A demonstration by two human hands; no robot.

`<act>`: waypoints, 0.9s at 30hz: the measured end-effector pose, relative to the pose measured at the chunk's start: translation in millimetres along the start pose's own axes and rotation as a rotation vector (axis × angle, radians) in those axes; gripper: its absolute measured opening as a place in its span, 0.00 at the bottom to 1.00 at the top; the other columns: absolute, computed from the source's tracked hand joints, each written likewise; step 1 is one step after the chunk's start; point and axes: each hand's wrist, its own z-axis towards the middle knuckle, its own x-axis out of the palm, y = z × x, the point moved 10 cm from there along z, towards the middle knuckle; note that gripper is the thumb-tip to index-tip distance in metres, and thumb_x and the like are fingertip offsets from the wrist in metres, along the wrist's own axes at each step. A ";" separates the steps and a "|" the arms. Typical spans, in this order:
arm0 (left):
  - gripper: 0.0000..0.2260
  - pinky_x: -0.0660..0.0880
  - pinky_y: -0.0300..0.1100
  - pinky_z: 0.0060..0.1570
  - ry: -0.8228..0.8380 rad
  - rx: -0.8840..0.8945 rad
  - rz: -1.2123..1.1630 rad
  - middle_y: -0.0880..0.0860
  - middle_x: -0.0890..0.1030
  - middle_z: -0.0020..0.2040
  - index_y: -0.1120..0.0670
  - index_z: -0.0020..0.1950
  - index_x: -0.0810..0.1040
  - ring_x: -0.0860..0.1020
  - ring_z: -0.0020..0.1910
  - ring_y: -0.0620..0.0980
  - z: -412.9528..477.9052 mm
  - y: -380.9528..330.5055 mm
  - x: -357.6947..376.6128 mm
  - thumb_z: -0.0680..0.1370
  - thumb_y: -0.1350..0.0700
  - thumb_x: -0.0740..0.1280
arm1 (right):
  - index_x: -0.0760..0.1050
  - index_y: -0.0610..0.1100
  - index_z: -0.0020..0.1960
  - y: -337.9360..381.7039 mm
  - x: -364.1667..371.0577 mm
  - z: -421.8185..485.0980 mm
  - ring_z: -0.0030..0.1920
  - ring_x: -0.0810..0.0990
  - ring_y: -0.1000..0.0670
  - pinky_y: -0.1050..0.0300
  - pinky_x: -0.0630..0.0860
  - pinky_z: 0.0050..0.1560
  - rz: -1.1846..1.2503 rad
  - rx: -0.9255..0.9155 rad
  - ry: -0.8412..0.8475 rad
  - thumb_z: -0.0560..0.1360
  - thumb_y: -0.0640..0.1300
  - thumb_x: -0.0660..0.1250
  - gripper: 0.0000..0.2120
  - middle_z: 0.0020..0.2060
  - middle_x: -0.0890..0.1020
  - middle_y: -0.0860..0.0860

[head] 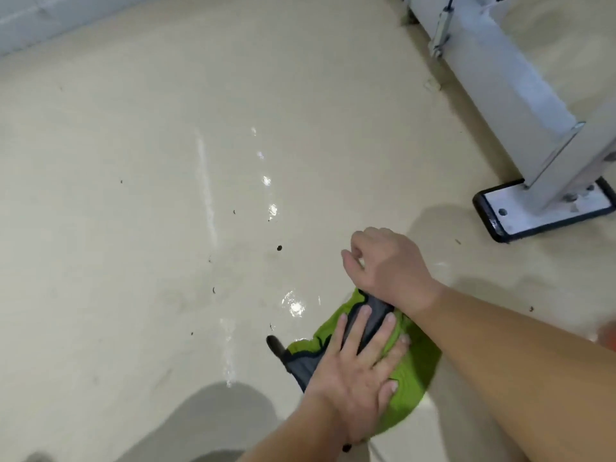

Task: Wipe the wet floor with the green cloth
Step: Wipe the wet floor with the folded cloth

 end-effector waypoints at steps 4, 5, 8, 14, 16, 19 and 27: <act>0.28 0.28 0.62 0.76 0.009 0.069 -0.049 0.49 0.33 0.84 0.42 0.85 0.44 0.23 0.78 0.57 -0.5 8.5 -6.3 0.86 0.41 0.47 | 0.73 0.46 0.43 -6.7 -0.3 -9.5 0.40 0.78 0.46 0.49 0.78 0.39 0.062 0.200 0.012 0.79 0.53 0.60 0.12 0.38 0.78 0.52; 0.27 0.30 0.61 0.77 -0.013 0.094 -0.036 0.49 0.38 0.85 0.41 0.84 0.46 0.26 0.80 0.57 0.6 17.0 -8.5 0.86 0.41 0.47 | 0.73 0.46 0.44 -6.7 -0.1 -12.7 0.41 0.78 0.47 0.49 0.78 0.41 0.106 0.269 -0.016 0.80 0.53 0.60 0.11 0.40 0.78 0.52; 0.25 0.32 0.58 0.79 -0.108 0.091 0.053 0.48 0.43 0.86 0.39 0.84 0.46 0.33 0.83 0.55 5.4 45.2 -23.6 0.86 0.40 0.45 | 0.73 0.47 0.50 -5.3 -4.4 -26.1 0.49 0.75 0.47 0.47 0.77 0.47 0.107 0.390 -0.015 0.80 0.53 0.61 0.09 0.47 0.76 0.52; 0.26 0.35 0.57 0.80 -0.216 -0.280 -0.045 0.50 0.35 0.85 0.41 0.84 0.39 0.33 0.83 0.54 -47.9 182.6 -27.2 0.86 0.41 0.41 | 0.70 0.50 0.49 35.9 -20.6 -39.1 0.47 0.76 0.45 0.49 0.74 0.45 -0.043 0.427 0.088 0.79 0.52 0.61 0.06 0.46 0.76 0.52; 0.26 0.36 0.57 0.81 -0.249 -0.412 -0.133 0.50 0.35 0.85 0.41 0.84 0.39 0.34 0.83 0.54 -74.6 239.9 -27.8 0.86 0.41 0.41 | 0.70 0.50 0.49 61.6 4.4 -35.8 0.47 0.77 0.46 0.50 0.74 0.45 -0.041 0.474 0.224 0.78 0.52 0.60 0.06 0.47 0.77 0.52; 0.26 0.37 0.57 0.81 -0.284 -0.618 -0.214 0.50 0.35 0.85 0.41 0.84 0.37 0.34 0.83 0.54 -115.8 307.8 -18.3 0.86 0.41 0.39 | 0.70 0.51 0.52 109.9 45.5 -27.6 0.50 0.77 0.46 0.51 0.72 0.45 -0.107 0.372 0.384 0.78 0.53 0.60 0.07 0.51 0.77 0.53; 0.28 0.36 0.62 0.80 -0.345 -0.733 -0.261 0.53 0.38 0.85 0.48 0.85 0.38 0.35 0.83 0.63 -129.8 287.8 -7.2 0.85 0.42 0.40 | 0.71 0.49 0.51 91.2 32.6 -51.1 0.48 0.77 0.44 0.49 0.74 0.46 -0.213 0.449 0.307 0.80 0.47 0.54 0.07 0.47 0.77 0.51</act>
